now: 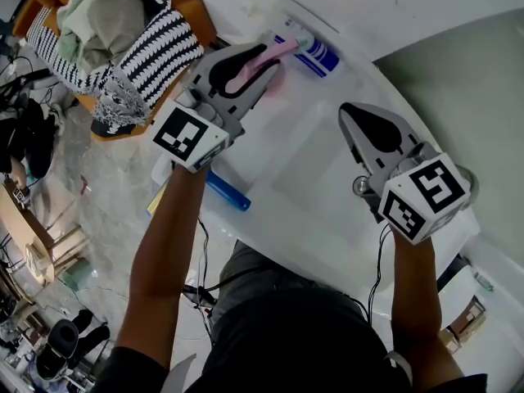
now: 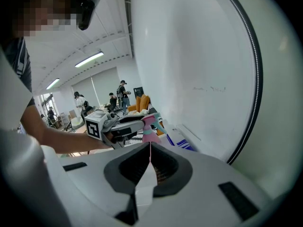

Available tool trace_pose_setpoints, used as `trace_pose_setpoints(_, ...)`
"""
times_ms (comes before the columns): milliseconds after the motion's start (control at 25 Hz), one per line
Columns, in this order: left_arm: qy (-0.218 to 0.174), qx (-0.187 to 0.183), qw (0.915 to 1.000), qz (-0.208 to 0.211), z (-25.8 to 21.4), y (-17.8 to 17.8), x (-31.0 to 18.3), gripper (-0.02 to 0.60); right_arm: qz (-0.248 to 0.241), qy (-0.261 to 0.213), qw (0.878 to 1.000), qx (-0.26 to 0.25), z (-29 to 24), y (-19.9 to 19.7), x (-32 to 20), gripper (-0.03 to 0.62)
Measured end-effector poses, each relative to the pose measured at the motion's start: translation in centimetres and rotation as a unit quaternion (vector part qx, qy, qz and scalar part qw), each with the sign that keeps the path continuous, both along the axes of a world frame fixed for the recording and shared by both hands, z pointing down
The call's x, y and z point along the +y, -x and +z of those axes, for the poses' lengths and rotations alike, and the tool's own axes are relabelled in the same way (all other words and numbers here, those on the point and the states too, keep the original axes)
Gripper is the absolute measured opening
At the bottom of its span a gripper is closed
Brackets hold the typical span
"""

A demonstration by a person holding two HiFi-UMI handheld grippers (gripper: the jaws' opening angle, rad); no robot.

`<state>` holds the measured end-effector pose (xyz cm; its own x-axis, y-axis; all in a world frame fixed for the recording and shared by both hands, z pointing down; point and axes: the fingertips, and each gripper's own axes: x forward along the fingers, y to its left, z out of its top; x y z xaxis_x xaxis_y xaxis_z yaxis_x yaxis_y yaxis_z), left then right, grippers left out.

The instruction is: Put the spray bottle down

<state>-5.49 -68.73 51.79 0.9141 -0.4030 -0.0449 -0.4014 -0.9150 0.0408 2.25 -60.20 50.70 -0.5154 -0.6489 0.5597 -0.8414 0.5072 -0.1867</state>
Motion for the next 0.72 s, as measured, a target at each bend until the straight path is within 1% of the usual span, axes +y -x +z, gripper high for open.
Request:
trace_pose_setpoints(80, 0.000, 0.000, 1.0000, -0.005, 0.2, 0.1, 0.1, 0.088, -0.001, 0.001, 1.000, 0.000, 0.2, -0.1, 0.2, 0.011)
trace_pose_setpoints(240, 0.001, -0.001, 0.9998, -0.018, -0.1, 0.7, 0.2, 0.135, -0.004, 0.000, 1.000, -0.002, 0.3, 0.1, 0.5, 0.011)
trace_pose_setpoints(440, -0.012, 0.004, 0.9993, -0.037, -2.8, 2.9, 0.8, 0.140, -0.005, -0.012, 1.000, -0.008, -1.4, 0.7, 0.7, 0.011)
trace_pose_setpoints(520, -0.011, 0.011, 0.9986, -0.051, -4.2, 4.3, 1.5, 0.140, -0.016, -0.022, 1.000, -0.001, -2.2, 1.0, 1.1, 0.010)
trace_pose_setpoints(600, -0.010, 0.019, 0.9977, -0.065, -5.6, 5.7, 2.5, 0.140, -0.039, -0.034, 0.999, 0.012, -3.1, 1.5, 1.9, 0.009)
trace_pose_setpoints(720, -0.012, 0.021, 0.9974, -0.069, -7.3, 7.1, 5.2, 0.138, -0.065, -0.047, 0.997, 0.012, -4.6, 2.1, 3.4, 0.008)
